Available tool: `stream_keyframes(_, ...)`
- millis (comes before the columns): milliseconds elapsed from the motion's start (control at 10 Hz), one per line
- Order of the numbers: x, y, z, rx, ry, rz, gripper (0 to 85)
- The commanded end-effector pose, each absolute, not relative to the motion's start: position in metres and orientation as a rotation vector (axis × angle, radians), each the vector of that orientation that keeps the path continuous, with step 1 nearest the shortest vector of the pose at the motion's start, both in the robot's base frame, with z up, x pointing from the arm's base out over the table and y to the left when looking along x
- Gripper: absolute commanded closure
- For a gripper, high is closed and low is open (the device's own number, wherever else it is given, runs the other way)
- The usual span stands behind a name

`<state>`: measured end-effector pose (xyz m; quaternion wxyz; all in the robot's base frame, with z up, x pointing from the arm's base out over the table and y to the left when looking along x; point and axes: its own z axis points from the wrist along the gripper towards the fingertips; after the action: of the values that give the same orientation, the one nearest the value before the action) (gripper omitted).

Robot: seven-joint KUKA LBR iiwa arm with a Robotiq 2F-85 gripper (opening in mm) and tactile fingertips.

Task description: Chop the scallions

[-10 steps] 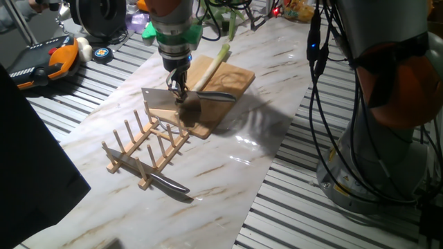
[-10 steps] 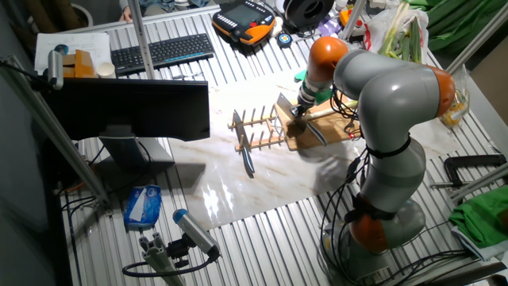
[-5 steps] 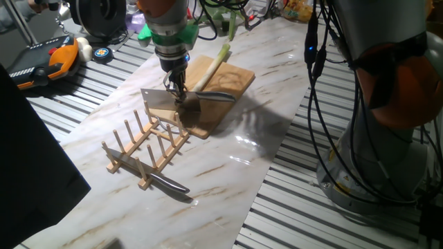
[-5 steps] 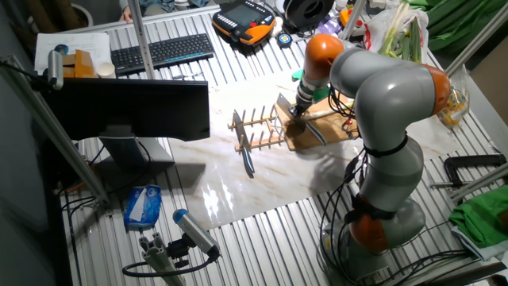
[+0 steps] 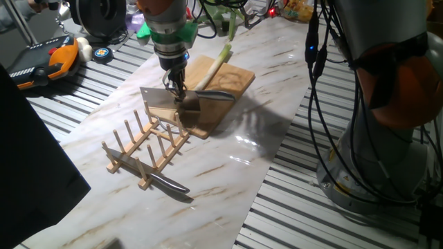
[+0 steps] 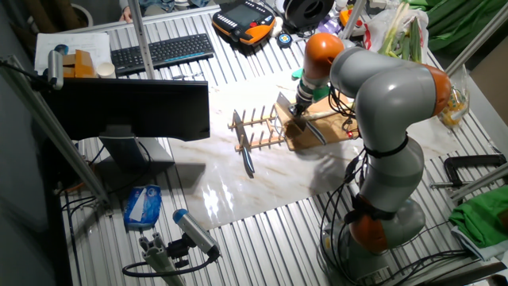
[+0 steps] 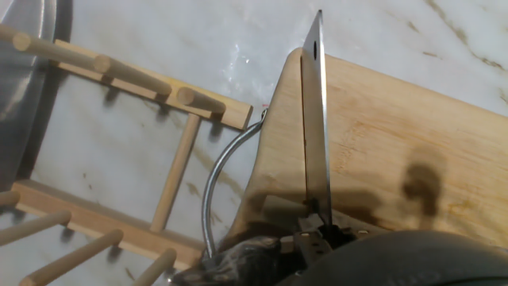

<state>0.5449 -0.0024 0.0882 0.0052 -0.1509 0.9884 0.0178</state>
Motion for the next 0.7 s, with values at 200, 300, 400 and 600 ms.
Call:
stream_keyframes(200,0.5453,-0.0077,0.0908,-0.474,3.094,0.048,84.3)
stream_keyframes(300,0.5455,-0.0088,0.0909,-0.477,3.093,0.048,84.3)
stream_keyframes(400,0.5454,-0.0083,0.0903,-0.479,3.095,0.059,84.3)
stream_keyframes(600,0.5453,-0.0072,0.0903,-0.478,3.088,0.064,84.3)
